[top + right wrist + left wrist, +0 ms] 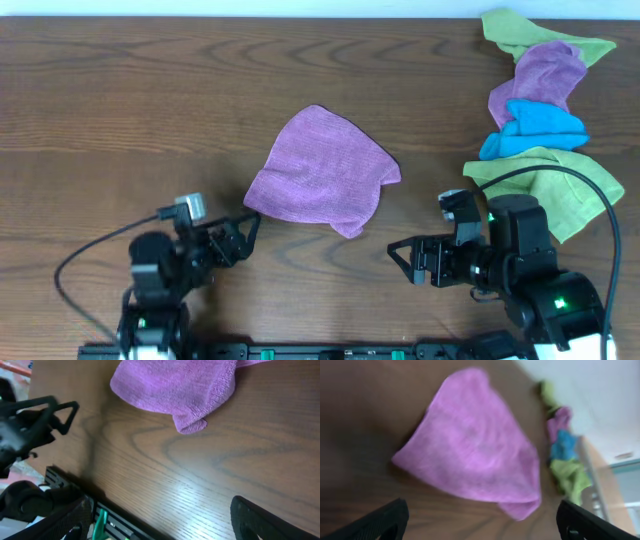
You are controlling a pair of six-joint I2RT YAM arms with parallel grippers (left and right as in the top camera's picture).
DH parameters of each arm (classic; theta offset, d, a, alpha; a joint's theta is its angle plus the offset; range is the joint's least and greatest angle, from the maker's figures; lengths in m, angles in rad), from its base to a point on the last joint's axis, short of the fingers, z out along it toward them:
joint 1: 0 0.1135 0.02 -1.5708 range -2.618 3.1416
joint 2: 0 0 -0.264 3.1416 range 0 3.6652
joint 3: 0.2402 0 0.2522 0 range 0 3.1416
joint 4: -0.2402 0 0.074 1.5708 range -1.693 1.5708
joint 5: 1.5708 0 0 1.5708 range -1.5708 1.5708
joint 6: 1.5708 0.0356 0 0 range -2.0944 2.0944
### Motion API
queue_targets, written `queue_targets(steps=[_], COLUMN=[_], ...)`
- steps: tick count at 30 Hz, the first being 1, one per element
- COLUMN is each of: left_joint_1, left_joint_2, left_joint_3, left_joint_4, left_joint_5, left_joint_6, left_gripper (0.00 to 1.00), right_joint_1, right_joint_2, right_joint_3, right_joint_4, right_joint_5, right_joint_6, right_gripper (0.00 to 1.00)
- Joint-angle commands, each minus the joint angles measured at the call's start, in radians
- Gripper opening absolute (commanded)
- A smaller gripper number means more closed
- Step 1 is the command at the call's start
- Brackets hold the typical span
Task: Fold the cloth
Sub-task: 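Reach the left gripper to the purple cloth's left edge and grasp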
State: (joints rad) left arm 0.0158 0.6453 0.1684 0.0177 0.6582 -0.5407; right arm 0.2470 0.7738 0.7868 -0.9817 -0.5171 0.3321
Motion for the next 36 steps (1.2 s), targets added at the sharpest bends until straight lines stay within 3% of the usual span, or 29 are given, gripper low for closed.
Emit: queue_targets(steps=[1, 9, 15, 24, 29, 36], left_joint_1=[-0.003, -0.019, -0.1, -0.158, -0.175, -0.181], left_joint_2=[0.177, 0.602, 0.798, 0.862, 0.921, 0.965], left_joint_3=[0.121, 0.38, 0.506, 0.537, 0.537, 0.537], left_joint_4=[0.021, 0.019, -0.039, -0.092, -0.087, -0.101], left_joint_5=[-0.014, -0.015, -0.095, -0.24, -0.23, -0.106], left_joint_6=[0.144, 0.34, 0.427, 0.452, 0.452, 0.451], left_gripper=[0.96, 0.96, 0.96, 0.96, 0.96, 0.95], right_joint_1=[-0.003, -0.003, -0.003, -0.003, -0.003, -0.003], right_joint_2=[-0.006, -0.006, -0.006, -0.006, -0.006, -0.006], right_joint_3=[-0.001, -0.001, -0.001, -0.001, -0.001, -0.001], right_joint_4=[0.002, 0.008, 0.021, 0.03, 0.035, 0.036], right_joint_5=[-0.004, -0.003, -0.003, -0.003, -0.003, -0.003], right_joint_6=[-0.011, -0.059, -0.074, -0.079, -0.079, -0.079], right_gripper=[0.89, 0.9, 0.92, 0.93, 0.94, 0.94])
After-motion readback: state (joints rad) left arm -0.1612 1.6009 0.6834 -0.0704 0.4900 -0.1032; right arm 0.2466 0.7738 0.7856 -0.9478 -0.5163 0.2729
